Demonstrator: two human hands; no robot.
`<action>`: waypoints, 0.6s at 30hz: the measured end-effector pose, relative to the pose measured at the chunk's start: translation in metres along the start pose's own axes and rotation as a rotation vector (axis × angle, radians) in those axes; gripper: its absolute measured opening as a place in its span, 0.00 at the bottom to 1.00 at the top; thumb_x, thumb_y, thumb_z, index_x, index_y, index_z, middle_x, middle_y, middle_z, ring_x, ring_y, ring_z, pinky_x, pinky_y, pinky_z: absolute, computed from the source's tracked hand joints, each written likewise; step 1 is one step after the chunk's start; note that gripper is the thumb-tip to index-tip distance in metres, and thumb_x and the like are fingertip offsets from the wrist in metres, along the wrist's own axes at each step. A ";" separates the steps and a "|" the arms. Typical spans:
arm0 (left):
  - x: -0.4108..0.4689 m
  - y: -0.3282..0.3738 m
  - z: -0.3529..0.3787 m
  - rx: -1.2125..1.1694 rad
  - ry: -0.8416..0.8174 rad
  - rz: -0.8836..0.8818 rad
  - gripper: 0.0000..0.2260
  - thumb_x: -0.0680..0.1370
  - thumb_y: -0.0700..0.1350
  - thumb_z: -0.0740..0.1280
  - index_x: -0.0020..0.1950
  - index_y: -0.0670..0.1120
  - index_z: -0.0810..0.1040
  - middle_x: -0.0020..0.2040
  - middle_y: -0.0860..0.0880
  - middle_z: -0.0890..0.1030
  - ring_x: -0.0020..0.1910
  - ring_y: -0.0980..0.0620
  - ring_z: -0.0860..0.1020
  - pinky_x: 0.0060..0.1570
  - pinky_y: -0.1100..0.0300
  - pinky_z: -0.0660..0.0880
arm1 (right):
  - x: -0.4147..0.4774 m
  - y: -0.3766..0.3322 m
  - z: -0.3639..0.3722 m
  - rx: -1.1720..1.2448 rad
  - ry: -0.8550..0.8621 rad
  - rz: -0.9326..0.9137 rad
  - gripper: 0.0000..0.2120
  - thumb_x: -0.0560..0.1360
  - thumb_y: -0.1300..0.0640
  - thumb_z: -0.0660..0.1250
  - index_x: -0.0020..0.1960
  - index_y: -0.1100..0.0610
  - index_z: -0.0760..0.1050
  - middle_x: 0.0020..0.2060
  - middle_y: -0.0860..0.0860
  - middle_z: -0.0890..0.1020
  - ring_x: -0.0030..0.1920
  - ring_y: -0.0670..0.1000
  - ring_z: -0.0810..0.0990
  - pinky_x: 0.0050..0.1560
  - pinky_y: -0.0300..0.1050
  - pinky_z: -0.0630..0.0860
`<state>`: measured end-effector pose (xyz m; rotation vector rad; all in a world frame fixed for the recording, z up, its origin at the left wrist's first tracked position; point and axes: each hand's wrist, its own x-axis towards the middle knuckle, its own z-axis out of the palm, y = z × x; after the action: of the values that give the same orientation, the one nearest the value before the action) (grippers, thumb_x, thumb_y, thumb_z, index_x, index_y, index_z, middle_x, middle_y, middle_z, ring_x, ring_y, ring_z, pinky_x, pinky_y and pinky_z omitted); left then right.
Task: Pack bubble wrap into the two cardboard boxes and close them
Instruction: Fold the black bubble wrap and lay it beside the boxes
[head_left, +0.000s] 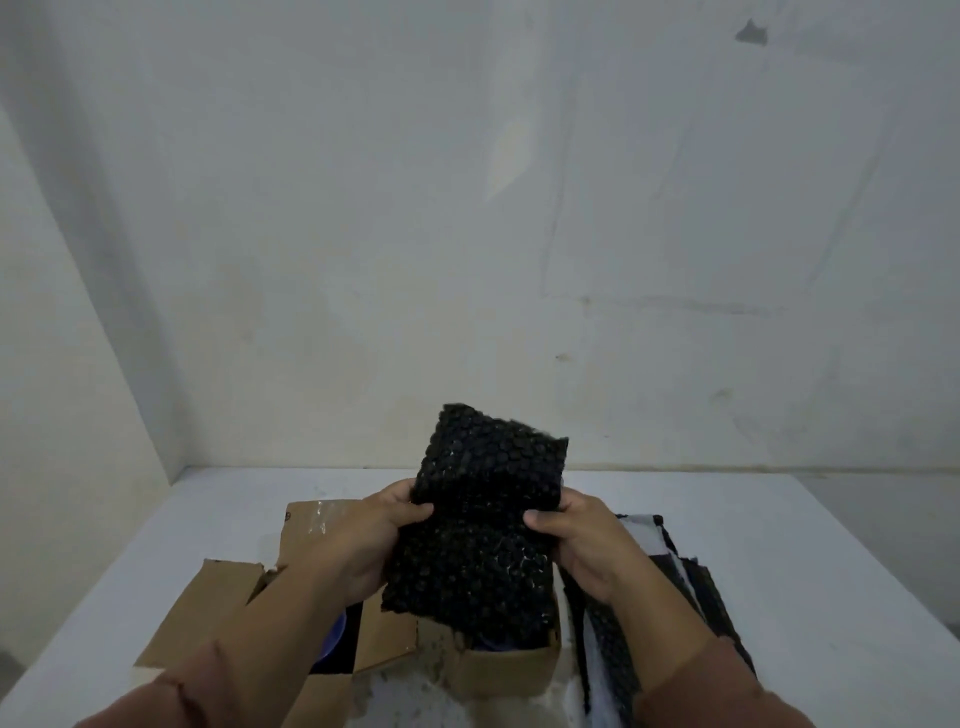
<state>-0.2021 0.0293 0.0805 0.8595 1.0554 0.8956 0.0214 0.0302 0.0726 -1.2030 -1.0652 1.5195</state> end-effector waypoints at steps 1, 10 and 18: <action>0.000 -0.002 -0.001 -0.007 -0.009 -0.007 0.10 0.78 0.33 0.58 0.50 0.41 0.78 0.48 0.40 0.82 0.47 0.42 0.80 0.46 0.51 0.76 | -0.002 -0.003 0.000 -0.041 -0.006 -0.026 0.14 0.75 0.72 0.60 0.42 0.61 0.82 0.45 0.56 0.84 0.46 0.53 0.83 0.47 0.44 0.78; 0.000 -0.007 -0.007 0.072 -0.100 -0.109 0.21 0.72 0.49 0.68 0.64 0.45 0.73 0.59 0.40 0.80 0.57 0.40 0.79 0.49 0.44 0.78 | -0.012 -0.028 -0.002 -0.591 -0.056 -0.236 0.20 0.72 0.69 0.57 0.39 0.49 0.81 0.49 0.47 0.75 0.46 0.41 0.74 0.42 0.30 0.68; 0.004 -0.013 -0.001 -0.060 -0.075 -0.037 0.17 0.77 0.31 0.61 0.62 0.46 0.75 0.59 0.39 0.81 0.59 0.38 0.78 0.50 0.46 0.80 | -0.010 -0.003 -0.017 -0.125 -0.191 0.054 0.25 0.70 0.62 0.70 0.64 0.48 0.70 0.57 0.55 0.80 0.56 0.56 0.80 0.54 0.55 0.78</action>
<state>-0.1996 0.0275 0.0669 0.8150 0.9720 0.8536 0.0396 0.0230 0.0746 -1.1966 -1.2792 1.6558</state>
